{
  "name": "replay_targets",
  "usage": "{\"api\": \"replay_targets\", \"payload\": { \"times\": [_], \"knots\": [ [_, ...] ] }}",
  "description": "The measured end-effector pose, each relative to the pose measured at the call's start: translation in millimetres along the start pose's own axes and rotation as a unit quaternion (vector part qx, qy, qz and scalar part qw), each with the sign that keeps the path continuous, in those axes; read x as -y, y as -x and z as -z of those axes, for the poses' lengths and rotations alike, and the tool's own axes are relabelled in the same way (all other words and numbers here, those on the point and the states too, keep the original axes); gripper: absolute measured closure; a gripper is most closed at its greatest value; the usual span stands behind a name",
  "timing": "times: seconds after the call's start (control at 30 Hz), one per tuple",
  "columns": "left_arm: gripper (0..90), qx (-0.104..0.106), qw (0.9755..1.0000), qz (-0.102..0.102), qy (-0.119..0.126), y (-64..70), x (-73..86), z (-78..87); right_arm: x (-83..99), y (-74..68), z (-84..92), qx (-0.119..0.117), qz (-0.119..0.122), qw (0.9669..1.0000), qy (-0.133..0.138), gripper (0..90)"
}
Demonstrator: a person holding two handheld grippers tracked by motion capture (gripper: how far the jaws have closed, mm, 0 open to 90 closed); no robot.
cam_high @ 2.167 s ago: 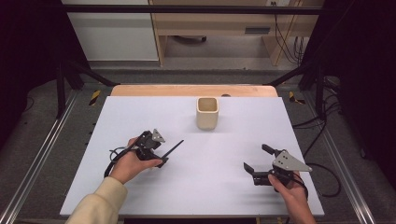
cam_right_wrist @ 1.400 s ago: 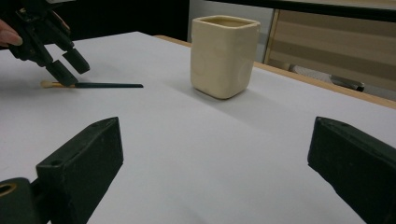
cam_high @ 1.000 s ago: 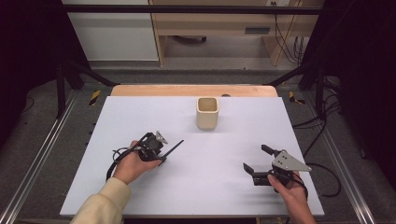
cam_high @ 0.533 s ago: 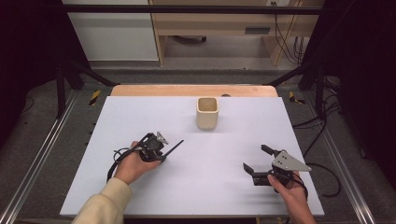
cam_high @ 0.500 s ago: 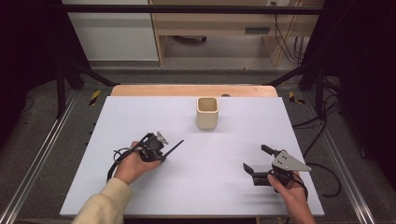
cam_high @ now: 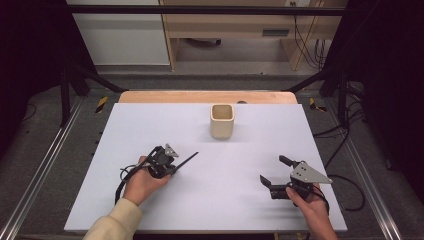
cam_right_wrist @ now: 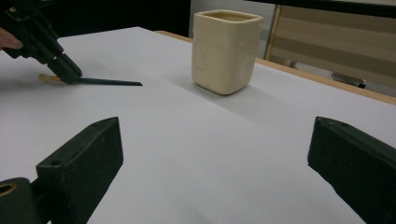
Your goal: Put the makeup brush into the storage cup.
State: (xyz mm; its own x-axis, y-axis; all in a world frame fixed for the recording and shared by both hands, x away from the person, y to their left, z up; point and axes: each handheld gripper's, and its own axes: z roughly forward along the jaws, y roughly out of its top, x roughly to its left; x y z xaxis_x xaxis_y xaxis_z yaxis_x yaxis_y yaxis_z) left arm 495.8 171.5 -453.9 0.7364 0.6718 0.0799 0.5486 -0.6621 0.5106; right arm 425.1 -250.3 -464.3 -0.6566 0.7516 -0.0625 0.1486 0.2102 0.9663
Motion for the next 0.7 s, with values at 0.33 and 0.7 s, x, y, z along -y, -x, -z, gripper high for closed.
{"api": "replay_targets", "payload": {
  "times": [0.33,0.7],
  "knots": [
    [83.6,-0.010,0.9944,-0.001,0.106,7.2,11.3,22.5,-5.8,-13.0,-1.1,0.009,0.038,0.9992,-0.005,3.8],
    [83.6,0.012,0.9916,-0.016,0.128,16.5,11.4,31.5,-19.2,-57.2,-29.6,0.022,0.157,0.9860,-0.052,4.9]
  ]
}}
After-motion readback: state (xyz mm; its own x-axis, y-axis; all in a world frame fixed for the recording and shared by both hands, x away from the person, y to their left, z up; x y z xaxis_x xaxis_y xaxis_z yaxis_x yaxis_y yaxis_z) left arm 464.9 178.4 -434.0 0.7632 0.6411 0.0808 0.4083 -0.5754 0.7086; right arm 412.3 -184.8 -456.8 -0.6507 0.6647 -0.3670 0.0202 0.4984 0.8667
